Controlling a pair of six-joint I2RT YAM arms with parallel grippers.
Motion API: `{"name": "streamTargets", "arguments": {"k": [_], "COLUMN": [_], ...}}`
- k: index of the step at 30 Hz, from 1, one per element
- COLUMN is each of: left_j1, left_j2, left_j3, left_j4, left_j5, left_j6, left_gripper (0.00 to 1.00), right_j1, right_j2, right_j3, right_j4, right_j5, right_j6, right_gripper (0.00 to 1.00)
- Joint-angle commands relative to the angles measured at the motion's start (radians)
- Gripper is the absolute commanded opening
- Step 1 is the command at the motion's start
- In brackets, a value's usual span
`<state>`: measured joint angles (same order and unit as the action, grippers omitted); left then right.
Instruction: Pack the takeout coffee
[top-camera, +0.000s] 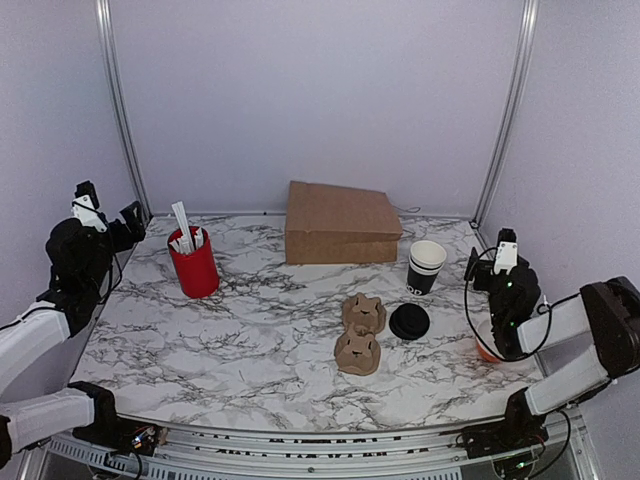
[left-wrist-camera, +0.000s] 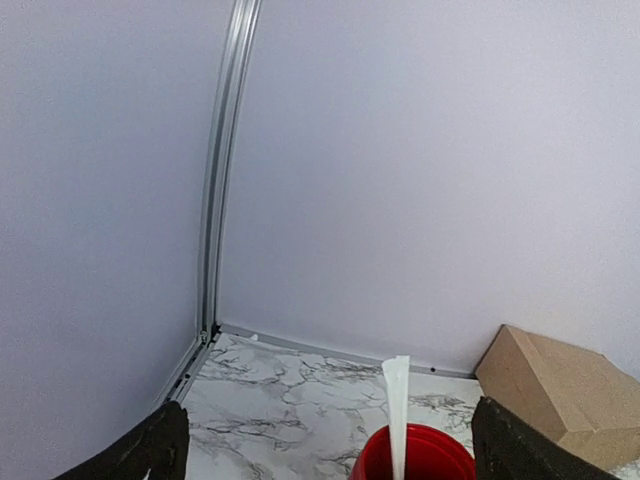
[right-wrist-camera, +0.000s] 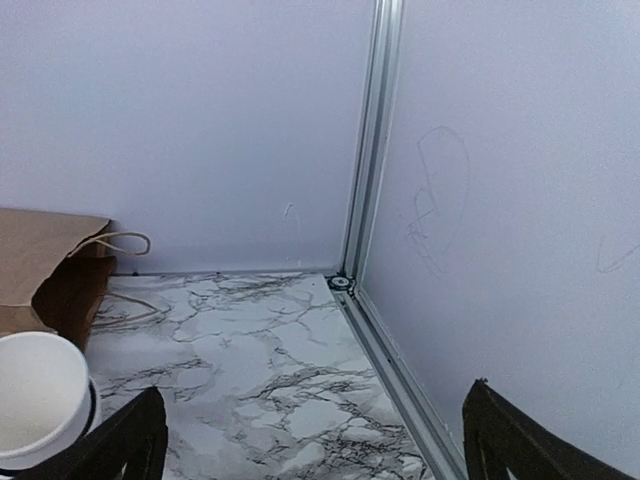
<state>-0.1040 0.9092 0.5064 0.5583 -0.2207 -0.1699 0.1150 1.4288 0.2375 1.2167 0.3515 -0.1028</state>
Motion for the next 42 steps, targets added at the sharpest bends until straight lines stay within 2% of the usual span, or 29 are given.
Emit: {"name": "streamTargets", "arguments": {"k": [1, 5, 9, 14, 17, 21, 25, 29, 33, 36, 42], "left_j1": [-0.091, -0.225, -0.327, -0.53, -0.624, -0.628, -0.626, -0.623, -0.614, -0.613, -0.606], "left_j2": [-0.092, -0.128, -0.097, -0.04, 0.015, 0.081, 0.118, 0.116, 0.151, 0.208, 0.267], "left_j3": [0.061, 0.13, 0.219, 0.328, 0.385, 0.451, 0.51, 0.511, 0.519, 0.561, 0.611], "left_j4": [-0.33, -0.473, -0.594, -0.636, -0.65, -0.683, -0.688, -0.683, -0.669, -0.713, -0.771], "left_j5": [0.055, 0.016, 0.085, 0.032, 0.021, 0.025, 0.091, -0.027, -0.03, -0.045, 0.041], "left_j6": [-0.033, -0.022, -0.045, -0.02, -0.011, -0.115, -0.111, -0.208, -0.211, -0.223, -0.24], "left_gripper": [0.99, 0.99, 0.99, 0.99, 0.99, 0.99, 0.99, 0.99, 0.99, 0.99, 0.99], "right_j1": [0.083, 0.12, 0.19, 0.427, 0.484, 0.483, 0.468, 0.403, 0.301, 0.289, 0.254], "right_j2": [-0.179, -0.322, -0.333, -0.303, -0.273, -0.257, -0.265, -0.252, -0.235, -0.224, -0.199], "right_j3": [0.068, 0.197, 0.388, 0.559, 0.665, 0.752, 0.789, 0.821, 0.808, 0.796, 0.801], "right_j4": [-0.188, -0.491, -0.819, -0.978, -1.12, -1.265, -1.359, -1.45, -1.484, -1.487, -1.508], "right_j5": [0.052, 0.016, 0.056, 0.216, 0.21, 0.064, 0.059, -0.03, -0.134, -0.1, -0.06], "right_j6": [-0.033, 0.093, 0.137, 0.034, 0.094, 0.184, 0.242, 0.32, 0.405, 0.409, 0.448], "right_gripper": [1.0, 1.0, 1.0, 1.0, 1.0, 1.0, 1.0, 1.0, 1.0, 0.98, 0.94]}}
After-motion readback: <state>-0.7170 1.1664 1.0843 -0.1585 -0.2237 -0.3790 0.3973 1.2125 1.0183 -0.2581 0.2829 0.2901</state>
